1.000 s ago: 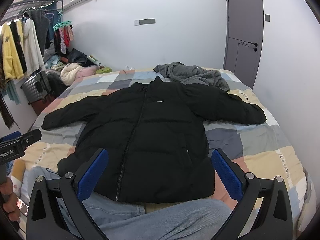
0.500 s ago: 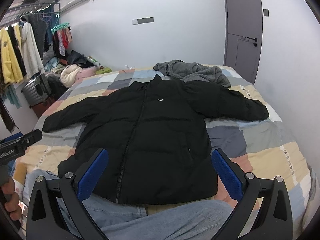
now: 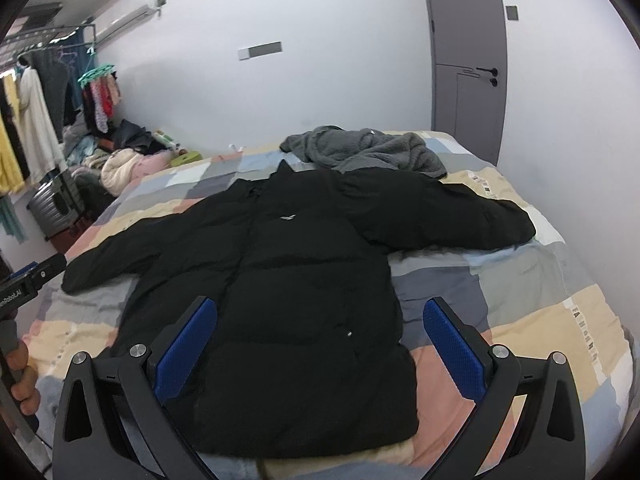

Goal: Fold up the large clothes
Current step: 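Reach the right tool to the jacket sleeve cuff and close on it, then lift the sleeve cuff with the right tool and swing it across the jacket body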

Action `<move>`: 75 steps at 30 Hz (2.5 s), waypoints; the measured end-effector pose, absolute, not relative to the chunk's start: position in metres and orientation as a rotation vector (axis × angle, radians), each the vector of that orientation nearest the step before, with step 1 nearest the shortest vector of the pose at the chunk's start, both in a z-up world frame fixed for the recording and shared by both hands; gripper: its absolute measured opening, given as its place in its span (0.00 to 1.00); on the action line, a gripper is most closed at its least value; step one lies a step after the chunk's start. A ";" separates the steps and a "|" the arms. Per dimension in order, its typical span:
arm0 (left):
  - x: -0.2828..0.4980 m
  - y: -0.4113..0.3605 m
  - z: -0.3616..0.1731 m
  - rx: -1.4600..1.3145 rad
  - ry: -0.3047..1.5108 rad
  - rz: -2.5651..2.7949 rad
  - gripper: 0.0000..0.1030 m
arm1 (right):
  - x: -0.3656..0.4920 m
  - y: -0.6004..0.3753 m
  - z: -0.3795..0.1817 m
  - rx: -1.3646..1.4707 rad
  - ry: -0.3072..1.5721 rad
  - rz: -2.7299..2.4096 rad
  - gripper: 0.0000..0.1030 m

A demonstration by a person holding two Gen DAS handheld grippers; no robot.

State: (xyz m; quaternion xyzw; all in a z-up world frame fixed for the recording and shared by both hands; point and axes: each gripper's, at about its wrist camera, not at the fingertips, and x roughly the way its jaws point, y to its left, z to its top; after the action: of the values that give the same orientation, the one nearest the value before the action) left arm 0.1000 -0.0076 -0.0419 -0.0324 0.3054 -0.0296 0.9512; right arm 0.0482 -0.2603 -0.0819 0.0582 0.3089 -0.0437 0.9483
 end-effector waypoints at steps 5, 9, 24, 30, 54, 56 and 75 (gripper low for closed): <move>0.129 -0.009 -0.072 -0.064 0.583 -0.098 1.00 | 0.066 -0.287 -0.097 0.154 0.609 -0.113 1.00; 0.151 0.002 -0.093 -0.127 0.609 -0.105 1.00 | 0.085 -0.313 -0.098 0.175 0.609 -0.156 1.00; 0.186 0.010 -0.139 -0.188 0.689 -0.111 1.00 | 0.166 -0.447 -0.124 0.330 0.515 -0.240 1.00; 0.190 0.007 -0.142 -0.186 0.701 -0.112 1.00 | 0.195 -0.506 -0.165 0.329 0.537 -0.363 1.00; 0.235 -0.019 -0.188 -0.156 0.810 -0.058 1.00 | 0.238 -0.715 -0.298 1.044 0.341 -0.443 0.84; 0.237 -0.019 -0.189 -0.158 0.808 -0.051 1.00 | 0.244 -0.729 -0.300 1.064 0.318 -0.465 0.74; 0.242 -0.022 -0.191 -0.118 0.803 -0.029 1.00 | 0.259 -0.748 -0.243 0.778 0.322 -0.556 0.07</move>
State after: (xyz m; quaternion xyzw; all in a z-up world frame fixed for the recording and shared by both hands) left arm 0.2419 -0.0218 -0.1909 -0.0576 0.3906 -0.0141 0.9186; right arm 0.2594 -0.7482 -0.2434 0.3728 0.1544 -0.2661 0.8754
